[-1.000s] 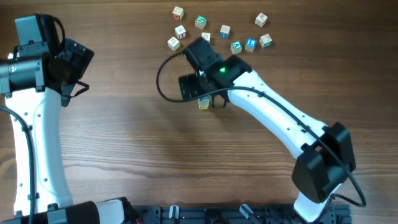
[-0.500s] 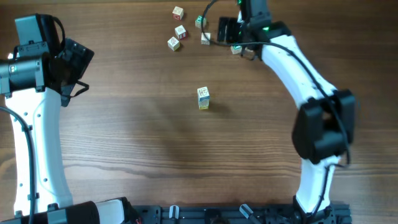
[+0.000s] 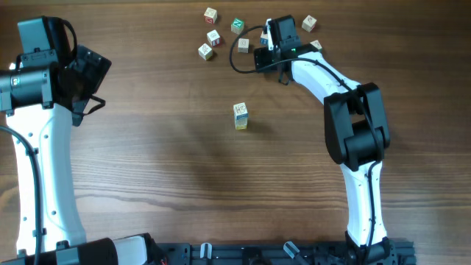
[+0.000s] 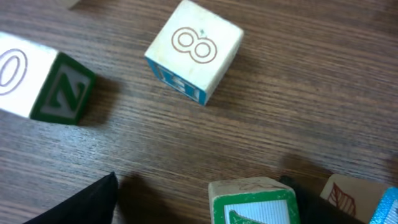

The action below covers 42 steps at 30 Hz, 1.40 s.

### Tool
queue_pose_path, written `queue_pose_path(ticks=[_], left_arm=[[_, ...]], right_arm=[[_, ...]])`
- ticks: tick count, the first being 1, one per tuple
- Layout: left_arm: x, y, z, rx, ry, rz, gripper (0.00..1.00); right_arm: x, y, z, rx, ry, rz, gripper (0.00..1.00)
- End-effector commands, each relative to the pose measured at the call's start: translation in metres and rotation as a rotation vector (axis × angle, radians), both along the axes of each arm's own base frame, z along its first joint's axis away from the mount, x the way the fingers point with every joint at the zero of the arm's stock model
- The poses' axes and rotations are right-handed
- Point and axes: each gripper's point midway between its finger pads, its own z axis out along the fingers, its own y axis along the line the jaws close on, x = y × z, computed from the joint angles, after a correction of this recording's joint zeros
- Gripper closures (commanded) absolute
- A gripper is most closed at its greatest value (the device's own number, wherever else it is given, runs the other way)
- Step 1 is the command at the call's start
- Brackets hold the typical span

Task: Form a tower
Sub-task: 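Open the right gripper and lift it away toward the cluster, then lower the right gripper onto a green-lettered block in the cluster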

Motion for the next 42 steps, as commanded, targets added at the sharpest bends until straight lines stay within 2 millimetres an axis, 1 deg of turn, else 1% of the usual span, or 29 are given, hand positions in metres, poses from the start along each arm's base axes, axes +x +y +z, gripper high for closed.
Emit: queue_pose_path(ticks=[1, 5, 8, 13, 18, 20, 24, 27, 31, 35, 37, 39, 42], left_arm=[[-0.002, 0.003, 0.007, 0.007, -0.02, 0.013, 0.0], [-0.002, 0.002, 0.007, 0.007, -0.021, 0.012, 0.0], [-0.002, 0.002, 0.007, 0.007, -0.02, 0.012, 0.0], [-0.002, 0.002, 0.007, 0.007, -0.02, 0.012, 0.0], [-0.002, 0.002, 0.007, 0.007, -0.021, 0.012, 0.0], [-0.002, 0.003, 0.007, 0.007, -0.02, 0.013, 0.0], [-0.002, 0.002, 0.007, 0.007, -0.021, 0.012, 0.0], [-0.002, 0.003, 0.007, 0.007, -0.02, 0.013, 0.0], [-0.002, 0.003, 0.007, 0.007, -0.021, 0.013, 0.0], [-0.002, 0.002, 0.007, 0.007, -0.02, 0.012, 0.0], [-0.002, 0.002, 0.007, 0.007, -0.021, 0.012, 0.0], [-0.002, 0.003, 0.007, 0.007, -0.021, 0.013, 0.0], [-0.002, 0.002, 0.007, 0.007, -0.02, 0.012, 0.0]], right_arm=[[-0.01, -0.007, -0.019, -0.022, 0.061, -0.002, 0.28], [-0.013, -0.013, -0.016, -0.049, 0.078, -0.016, 0.36], [-0.009, -0.018, -0.006, -0.068, 0.061, -0.046, 0.36], [-0.005, -0.017, 0.014, -0.057, 0.03, -0.047, 0.38], [-0.002, -0.017, 0.021, -0.053, 0.011, -0.052, 0.48], [0.0, -0.02, 0.028, -0.063, -0.009, -0.067, 0.48], [0.006, -0.018, 0.043, -0.048, -0.049, -0.068, 0.46], [0.007, -0.018, 0.044, -0.046, -0.054, -0.068, 0.47], [0.005, -0.018, 0.044, -0.05, -0.044, -0.068, 0.55], [0.001, -0.02, 0.041, -0.051, -0.022, -0.077, 0.59], [0.0, -0.02, 0.041, -0.045, -0.02, -0.085, 0.63], [0.001, -0.019, 0.049, -0.041, -0.032, -0.085, 0.66], [0.005, -0.018, 0.079, -0.021, -0.086, -0.086, 0.67]])
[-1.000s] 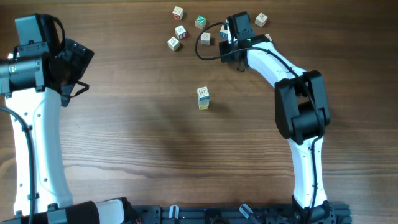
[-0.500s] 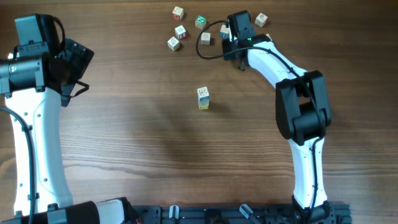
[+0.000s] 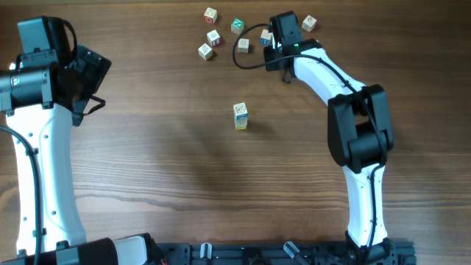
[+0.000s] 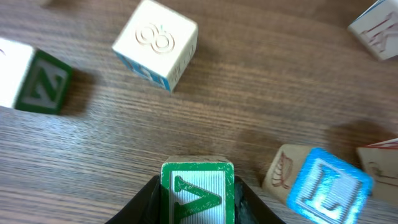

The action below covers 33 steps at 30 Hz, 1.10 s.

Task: Form a tower
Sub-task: 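Lower the right gripper onto a green-lettered block in the cluster, then grasp the green-lettered block with the right gripper and lift it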

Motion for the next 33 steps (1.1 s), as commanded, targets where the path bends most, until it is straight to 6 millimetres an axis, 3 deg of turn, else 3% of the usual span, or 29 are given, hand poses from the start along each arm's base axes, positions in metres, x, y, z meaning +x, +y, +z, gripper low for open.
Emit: queue_pose_path(ticks=[1, 3, 6, 10, 12, 15, 17, 20, 23, 27, 33], left_arm=[[-0.002, 0.003, 0.007, 0.007, -0.02, 0.013, 0.0], [-0.002, 0.002, 0.007, 0.007, -0.02, 0.012, 0.0], [-0.002, 0.002, 0.007, 0.007, -0.02, 0.012, 0.0], [-0.002, 0.002, 0.007, 0.007, -0.02, 0.012, 0.0], [-0.002, 0.002, 0.007, 0.007, -0.02, 0.012, 0.0], [-0.002, 0.003, 0.007, 0.007, -0.02, 0.013, 0.0], [-0.002, 0.002, 0.007, 0.007, -0.02, 0.012, 0.0], [-0.002, 0.003, 0.007, 0.007, -0.02, 0.013, 0.0], [-0.002, 0.003, 0.007, 0.007, -0.02, 0.013, 0.0], [-0.002, 0.002, 0.007, 0.007, -0.02, 0.012, 0.0], [-0.002, 0.002, 0.007, 0.007, -0.02, 0.012, 0.0]], right_arm=[[0.011, -0.001, 0.069, 0.037, -0.124, -0.025, 0.67], [0.009, -0.002, 0.087, 0.044, -0.143, -0.025, 0.67], [-0.009, -0.003, 0.139, 0.073, -0.174, -0.038, 0.7], [-0.061, 0.002, 0.21, 0.175, -0.162, -0.04, 0.7], [-0.09, 0.003, 0.237, 0.238, -0.138, -0.048, 0.73], [-0.134, 0.013, 0.257, 0.369, -0.04, -0.063, 0.75], [-0.159, 0.026, 0.251, 0.409, 0.062, -0.028, 0.75], [-0.181, 0.037, 0.217, 0.363, 0.174, -0.003, 0.75], [-0.196, 0.05, 0.181, 0.332, 0.246, 0.02, 0.75], [-0.211, 0.067, 0.149, 0.32, 0.289, 0.044, 0.74], [-0.22, 0.093, 0.146, 0.299, 0.252, 0.118, 0.73]])
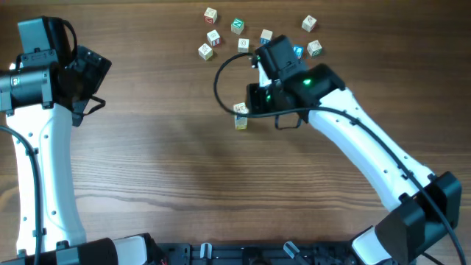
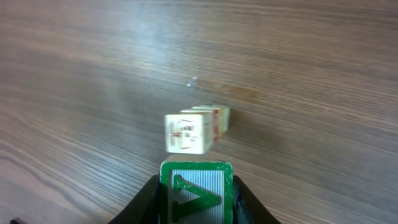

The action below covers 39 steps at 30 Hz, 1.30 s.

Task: Form a tower
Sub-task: 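Grasp the green-lettered block with the right gripper and lift it, then carry the green block over the tower and lower it on top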

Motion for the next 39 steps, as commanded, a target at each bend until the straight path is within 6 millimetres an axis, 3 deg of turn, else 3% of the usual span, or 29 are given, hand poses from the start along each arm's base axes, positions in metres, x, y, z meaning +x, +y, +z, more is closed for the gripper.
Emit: queue_pose_path(ticks=[1, 5, 11, 17, 25, 39], left_arm=[[-0.001, 0.002, 0.007, 0.007, -0.023, 0.012, 0.0], [-0.001, 0.002, 0.007, 0.007, -0.023, 0.012, 0.0], [-0.001, 0.002, 0.007, 0.007, -0.023, 0.012, 0.0], [-0.001, 0.002, 0.007, 0.007, -0.023, 0.012, 0.0], [-0.001, 0.003, 0.007, 0.007, -0.023, 0.013, 0.0], [-0.001, 0.003, 0.007, 0.007, -0.023, 0.012, 0.0]], right_arm=[[-0.002, 0.011, -0.003, -0.022, -0.026, 0.014, 0.73], [-0.001, 0.013, -0.011, -0.151, -0.102, 0.006, 0.73], [0.0, 0.018, -0.039, -0.214, -0.072, -0.006, 0.74], [0.011, 0.019, -0.035, -0.207, -0.115, -0.049, 0.75], [0.009, 0.021, -0.036, -0.199, -0.104, -0.039, 0.7], [0.005, 0.024, -0.038, -0.2, -0.1, 0.024, 0.72]])
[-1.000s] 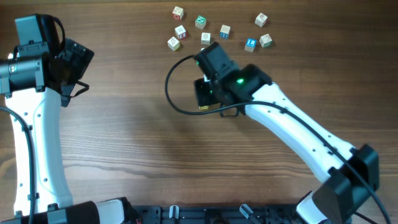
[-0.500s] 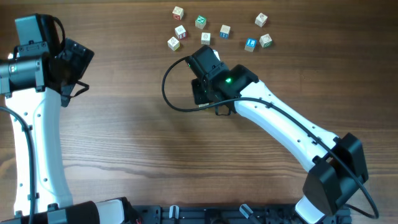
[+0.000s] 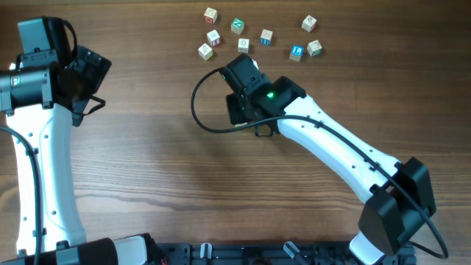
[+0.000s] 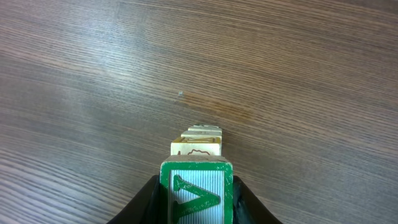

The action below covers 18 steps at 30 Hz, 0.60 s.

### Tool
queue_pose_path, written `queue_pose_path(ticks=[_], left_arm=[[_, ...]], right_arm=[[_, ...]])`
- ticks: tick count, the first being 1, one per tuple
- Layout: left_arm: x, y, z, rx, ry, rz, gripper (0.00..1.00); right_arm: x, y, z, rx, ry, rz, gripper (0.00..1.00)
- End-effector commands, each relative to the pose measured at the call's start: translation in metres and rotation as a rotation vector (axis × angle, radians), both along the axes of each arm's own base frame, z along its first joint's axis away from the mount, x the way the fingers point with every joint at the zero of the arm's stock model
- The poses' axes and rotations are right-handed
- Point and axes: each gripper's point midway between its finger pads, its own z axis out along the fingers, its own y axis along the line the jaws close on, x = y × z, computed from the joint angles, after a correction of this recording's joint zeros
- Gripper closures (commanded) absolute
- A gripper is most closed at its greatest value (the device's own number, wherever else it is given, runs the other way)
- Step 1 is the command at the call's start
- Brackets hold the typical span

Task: Form a tower
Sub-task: 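Carry the green block over the tower and lower it on top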

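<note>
My right gripper (image 4: pixel 196 194) is shut on a green-edged block (image 4: pixel 196 190) with a green letter on a white ribbed face. Just beyond it stands the small tower of pale blocks (image 4: pixel 196 142), its top peeking out past the held block's far edge. Whether the two touch cannot be told. In the overhead view the right gripper (image 3: pixel 245 109) sits at mid-table and hides the tower. My left gripper (image 3: pixel 92 65) hangs at the far left, away from all blocks, and its jaws cannot be made out.
Several loose blocks lie at the back of the table: a green-faced one (image 3: pixel 238 26), a blue one (image 3: pixel 296 51), and pale ones (image 3: pixel 205 51) (image 3: pixel 309 23). The right arm's cable (image 3: pixel 197 103) loops out to the left of the gripper.
My right gripper, still holding the green block, has moved left and now stands over the tower. In the wrist view the tower sits straight ahead of the block, no longer offset.
My right gripper was open among the loose blocks at the back, the green block by its fingers. Then it was shut on that block. Then it held it just right of the mid-table tower, and now over the tower. The left arm stayed put.
</note>
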Motion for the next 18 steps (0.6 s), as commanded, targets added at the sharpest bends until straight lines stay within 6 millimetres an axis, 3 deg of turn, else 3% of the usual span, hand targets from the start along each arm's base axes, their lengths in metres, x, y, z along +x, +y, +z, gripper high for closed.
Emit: queue_pose_path(ticks=[1, 18], left_arm=[[-0.0012, 0.0026, 0.0074, 0.007, -0.023, 0.012, 0.0], [-0.0011, 0.0025, 0.0073, 0.007, -0.023, 0.012, 0.0]], right_arm=[[-0.0005, 0.0013, -0.0055, -0.013, 0.009, 0.024, 0.72], [0.001, 0.0033, -0.012, -0.015, -0.009, 0.04, 0.65]])
